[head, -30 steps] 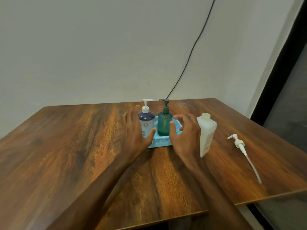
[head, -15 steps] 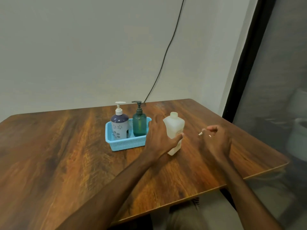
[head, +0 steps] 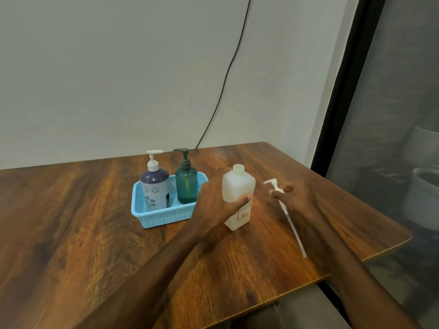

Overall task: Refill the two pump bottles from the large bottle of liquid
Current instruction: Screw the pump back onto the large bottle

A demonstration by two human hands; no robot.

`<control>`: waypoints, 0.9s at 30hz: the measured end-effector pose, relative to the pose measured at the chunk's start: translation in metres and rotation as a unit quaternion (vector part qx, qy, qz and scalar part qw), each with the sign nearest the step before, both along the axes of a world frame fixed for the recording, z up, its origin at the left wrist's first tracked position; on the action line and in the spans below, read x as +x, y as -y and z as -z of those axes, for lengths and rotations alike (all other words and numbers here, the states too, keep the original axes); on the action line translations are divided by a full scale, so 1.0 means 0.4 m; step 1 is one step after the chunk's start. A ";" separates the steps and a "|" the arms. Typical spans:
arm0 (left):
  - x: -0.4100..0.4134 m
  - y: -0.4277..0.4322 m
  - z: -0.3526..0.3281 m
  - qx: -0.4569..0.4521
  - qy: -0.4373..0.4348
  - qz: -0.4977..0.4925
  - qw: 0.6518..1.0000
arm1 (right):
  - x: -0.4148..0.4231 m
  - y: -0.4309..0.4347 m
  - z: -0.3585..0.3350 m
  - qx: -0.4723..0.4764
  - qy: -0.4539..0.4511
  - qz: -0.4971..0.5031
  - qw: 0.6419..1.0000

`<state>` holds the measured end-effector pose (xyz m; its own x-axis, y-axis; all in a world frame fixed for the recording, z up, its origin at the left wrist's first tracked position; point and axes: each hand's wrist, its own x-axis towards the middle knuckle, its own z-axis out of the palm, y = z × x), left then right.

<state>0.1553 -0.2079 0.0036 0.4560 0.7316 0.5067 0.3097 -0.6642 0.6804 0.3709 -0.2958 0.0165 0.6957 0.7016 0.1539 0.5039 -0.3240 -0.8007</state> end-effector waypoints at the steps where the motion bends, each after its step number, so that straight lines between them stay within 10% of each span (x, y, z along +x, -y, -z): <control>1: -0.005 -0.009 0.003 -0.005 0.001 0.007 1.000 | -0.018 0.003 -0.024 0.052 -0.009 -0.016 0.998; 16: -0.002 -0.017 -0.013 -0.009 -0.026 0.058 0.998 | -0.236 0.031 -0.441 0.401 0.049 -0.170 0.899; 27: -0.015 -0.031 0.008 -0.020 -0.008 0.080 0.997 | -0.251 -0.022 -0.378 0.368 -0.004 -0.181 0.912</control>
<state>0.1494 -0.1956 0.0004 0.5756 0.6685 0.4710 0.2129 -0.6786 0.7029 0.2705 -0.2872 0.1679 0.4428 0.5934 0.6721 0.4643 0.4895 -0.7381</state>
